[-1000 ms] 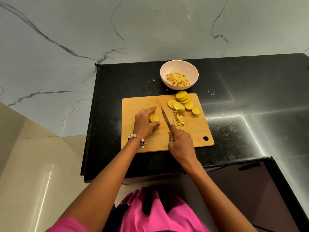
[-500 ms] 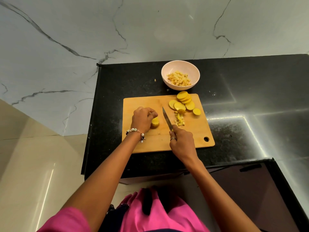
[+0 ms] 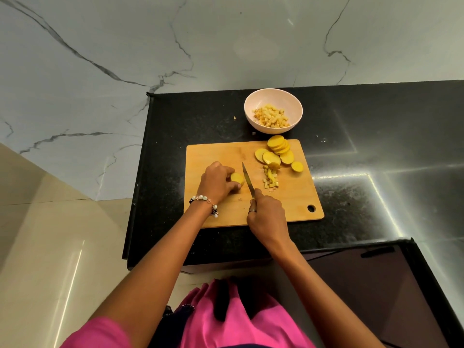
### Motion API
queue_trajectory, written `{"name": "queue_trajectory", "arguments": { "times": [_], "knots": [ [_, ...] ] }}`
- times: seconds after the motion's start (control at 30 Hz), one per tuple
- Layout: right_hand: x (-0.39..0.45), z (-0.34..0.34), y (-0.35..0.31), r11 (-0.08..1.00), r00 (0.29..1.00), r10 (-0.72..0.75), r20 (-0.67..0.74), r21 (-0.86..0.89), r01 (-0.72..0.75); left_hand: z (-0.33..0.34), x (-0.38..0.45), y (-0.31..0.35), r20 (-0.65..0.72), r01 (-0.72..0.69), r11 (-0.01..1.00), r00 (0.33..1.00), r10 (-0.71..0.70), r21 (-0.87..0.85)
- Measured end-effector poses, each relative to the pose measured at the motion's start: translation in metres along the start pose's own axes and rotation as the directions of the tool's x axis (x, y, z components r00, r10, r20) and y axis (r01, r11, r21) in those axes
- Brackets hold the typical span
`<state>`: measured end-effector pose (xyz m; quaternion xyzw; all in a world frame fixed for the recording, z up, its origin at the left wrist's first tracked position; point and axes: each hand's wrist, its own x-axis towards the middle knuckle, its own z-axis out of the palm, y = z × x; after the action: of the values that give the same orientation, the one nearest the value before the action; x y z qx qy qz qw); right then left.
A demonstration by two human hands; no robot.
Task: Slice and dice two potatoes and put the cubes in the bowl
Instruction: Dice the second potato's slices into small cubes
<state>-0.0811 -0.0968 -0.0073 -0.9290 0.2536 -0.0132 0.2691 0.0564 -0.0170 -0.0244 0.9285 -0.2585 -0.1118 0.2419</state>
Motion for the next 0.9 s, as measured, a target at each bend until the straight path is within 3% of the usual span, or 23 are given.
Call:
{"name": "queue_trajectory", "arguments": {
  "times": [0.27,0.73,0.9],
  "knots": [
    [0.001,0.0,0.0,0.999,0.999,-0.013,0.037,-0.038,0.014,0.009,-0.002,-0.003,-0.065,0.03,0.986,0.997,-0.042,-0.166],
    [-0.005,0.013,-0.014,0.954,0.991,-0.044,0.125,-0.289,0.079,0.013,-0.005,-0.002,-0.114,0.044,0.973,0.991,-0.071,-0.228],
    [-0.023,0.008,-0.007,0.959,0.988,-0.016,0.154,-0.278,0.059,0.014,-0.005,-0.003,-0.113,0.045,0.967,0.991,-0.076,-0.252]
  ]
}}
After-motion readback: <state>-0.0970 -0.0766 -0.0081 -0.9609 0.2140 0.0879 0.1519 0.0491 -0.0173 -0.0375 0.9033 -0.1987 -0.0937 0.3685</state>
